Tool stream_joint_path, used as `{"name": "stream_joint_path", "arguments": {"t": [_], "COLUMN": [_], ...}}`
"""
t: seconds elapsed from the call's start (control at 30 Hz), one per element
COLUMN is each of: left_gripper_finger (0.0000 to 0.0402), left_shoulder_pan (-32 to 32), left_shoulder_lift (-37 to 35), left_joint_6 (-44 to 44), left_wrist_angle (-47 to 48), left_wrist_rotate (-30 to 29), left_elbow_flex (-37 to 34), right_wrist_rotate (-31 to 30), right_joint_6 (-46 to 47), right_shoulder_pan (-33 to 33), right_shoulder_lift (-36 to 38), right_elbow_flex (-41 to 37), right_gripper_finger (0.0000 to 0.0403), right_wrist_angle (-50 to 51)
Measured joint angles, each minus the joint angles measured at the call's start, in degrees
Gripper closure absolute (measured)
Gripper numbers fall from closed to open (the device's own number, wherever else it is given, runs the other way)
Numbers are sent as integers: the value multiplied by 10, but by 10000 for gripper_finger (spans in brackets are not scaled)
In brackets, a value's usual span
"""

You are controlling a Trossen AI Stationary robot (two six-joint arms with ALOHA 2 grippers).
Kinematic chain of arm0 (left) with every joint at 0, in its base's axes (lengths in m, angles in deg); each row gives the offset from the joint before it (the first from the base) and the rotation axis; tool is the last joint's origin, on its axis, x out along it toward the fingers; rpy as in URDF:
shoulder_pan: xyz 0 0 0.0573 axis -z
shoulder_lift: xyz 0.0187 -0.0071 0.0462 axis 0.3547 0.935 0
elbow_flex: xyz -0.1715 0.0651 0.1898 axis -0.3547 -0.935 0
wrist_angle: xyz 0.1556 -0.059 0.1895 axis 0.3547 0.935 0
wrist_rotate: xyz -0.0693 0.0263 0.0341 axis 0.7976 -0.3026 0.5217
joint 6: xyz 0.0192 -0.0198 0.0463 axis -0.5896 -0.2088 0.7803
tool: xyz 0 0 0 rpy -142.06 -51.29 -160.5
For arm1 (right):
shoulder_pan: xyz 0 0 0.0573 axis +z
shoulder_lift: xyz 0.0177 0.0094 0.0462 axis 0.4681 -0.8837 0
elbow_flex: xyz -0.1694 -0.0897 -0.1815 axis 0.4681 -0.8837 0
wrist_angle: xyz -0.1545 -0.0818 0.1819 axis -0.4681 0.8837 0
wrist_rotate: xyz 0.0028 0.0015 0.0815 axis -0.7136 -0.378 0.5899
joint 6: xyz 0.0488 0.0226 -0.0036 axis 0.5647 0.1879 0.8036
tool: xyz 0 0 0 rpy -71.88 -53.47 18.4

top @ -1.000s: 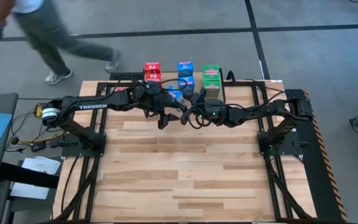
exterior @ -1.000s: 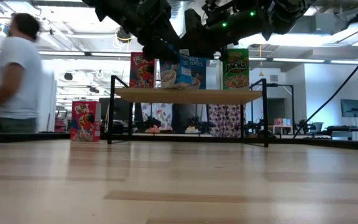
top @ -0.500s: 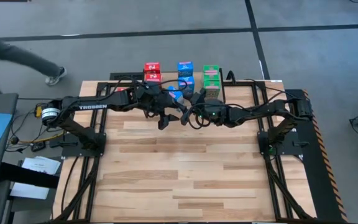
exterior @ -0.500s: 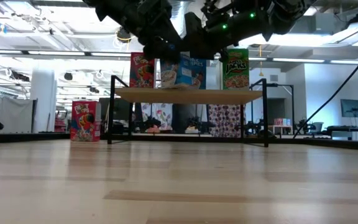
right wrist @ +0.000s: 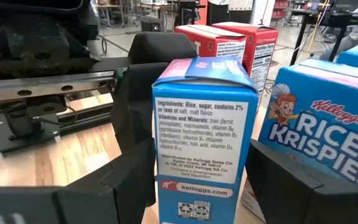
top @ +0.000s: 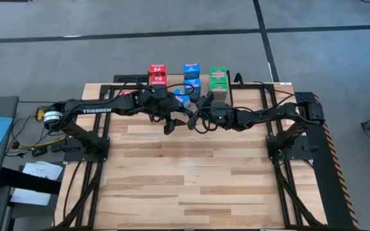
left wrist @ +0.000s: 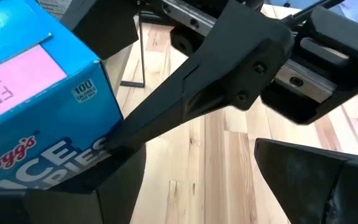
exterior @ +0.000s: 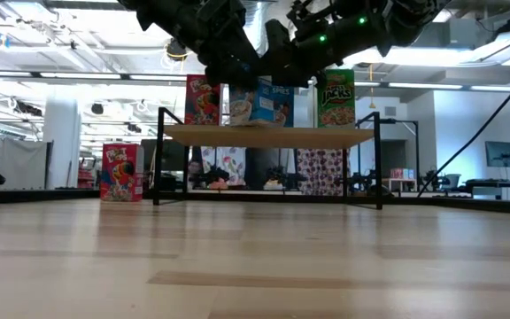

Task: Stack cereal on shelf
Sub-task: Put the blue cereal box on the shelf aligned with the other blue cereal box

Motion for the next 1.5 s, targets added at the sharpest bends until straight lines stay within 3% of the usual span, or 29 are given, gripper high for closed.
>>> {"name": "stream_joint_path", "arguments": {"t": [1.0, 1.5], "left_gripper_finger": [108, 108], "left_shoulder_pan": [0, 0], "left_shoulder_lift": [1, 1], "left_joint_6": [3, 5], "left_wrist_angle": [-11, -12], "left_wrist_rotate": [-12, -16], "left_elbow_flex": [-1, -1], "right_wrist_rotate": [0, 23], "right_joint_6": [45, 66], "right_shoulder_pan": [29, 49], "right_shoulder_lift": [72, 66], "right_elbow_flex": [0, 20], "right_gripper_finger": [131, 131], "right_wrist_angle": [121, 96]}}
